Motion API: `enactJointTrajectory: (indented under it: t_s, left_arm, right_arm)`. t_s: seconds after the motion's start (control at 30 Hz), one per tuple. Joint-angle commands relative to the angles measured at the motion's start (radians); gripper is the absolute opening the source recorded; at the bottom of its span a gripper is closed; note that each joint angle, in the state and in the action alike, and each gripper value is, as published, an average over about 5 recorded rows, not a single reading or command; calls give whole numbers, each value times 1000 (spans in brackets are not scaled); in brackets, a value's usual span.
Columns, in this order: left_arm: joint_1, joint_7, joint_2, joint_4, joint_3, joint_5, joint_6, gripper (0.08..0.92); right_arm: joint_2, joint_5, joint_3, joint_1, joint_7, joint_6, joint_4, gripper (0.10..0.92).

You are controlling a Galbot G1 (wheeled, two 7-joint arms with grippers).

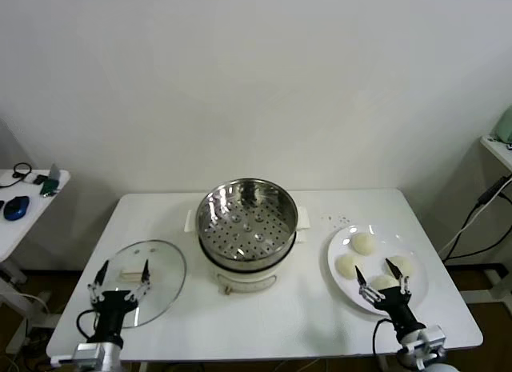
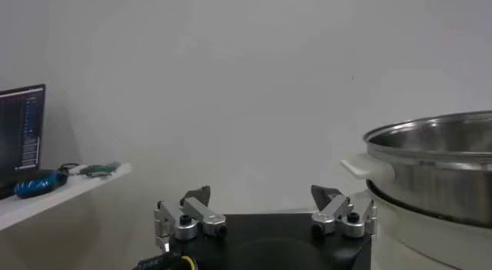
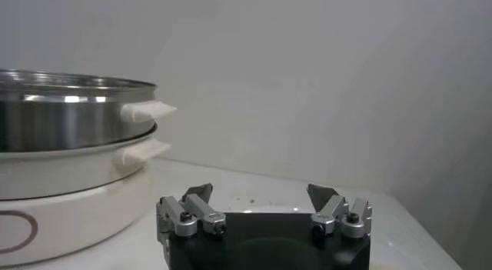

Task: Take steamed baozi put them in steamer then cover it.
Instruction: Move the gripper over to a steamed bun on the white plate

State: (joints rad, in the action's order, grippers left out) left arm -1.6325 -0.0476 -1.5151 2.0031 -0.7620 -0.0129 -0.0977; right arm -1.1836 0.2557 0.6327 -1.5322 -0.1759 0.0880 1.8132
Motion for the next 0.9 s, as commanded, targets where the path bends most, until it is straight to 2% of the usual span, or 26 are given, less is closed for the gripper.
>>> enactJointTrajectory:
  t_s: [0.03, 0.17, 0.3, 0.43, 0.63, 0.73, 0.9]
  left_arm:
    - [1, 6, 2, -1, 4, 0, 3, 823]
    - [2, 10, 8, -2, 13, 1, 4, 823]
    - [0, 15, 19, -1, 26, 4, 3, 823]
    - [-1, 19, 21, 7, 42, 10, 3, 823]
    - [-3, 23, 24, 16, 62, 11, 5, 823]
    - [-3, 22, 26, 22, 70, 10, 8, 823]
    - [10, 23, 19, 37, 87, 16, 26, 823]
  right_arm:
    - [5, -13, 3, 7, -16, -16, 1, 823]
    - [108, -46, 0, 91, -84, -142, 2, 823]
    - [300, -81, -38, 202, -216, -293, -27, 823]
    - [515, -98, -157, 342, -356, -366, -104, 823]
    - [705, -156, -459, 690, -593, -344, -255, 823]
    - [742, -190, -679, 936, -708, -300, -361, 823]
    - [769, -177, -1120, 1326, -815, -261, -485, 823]
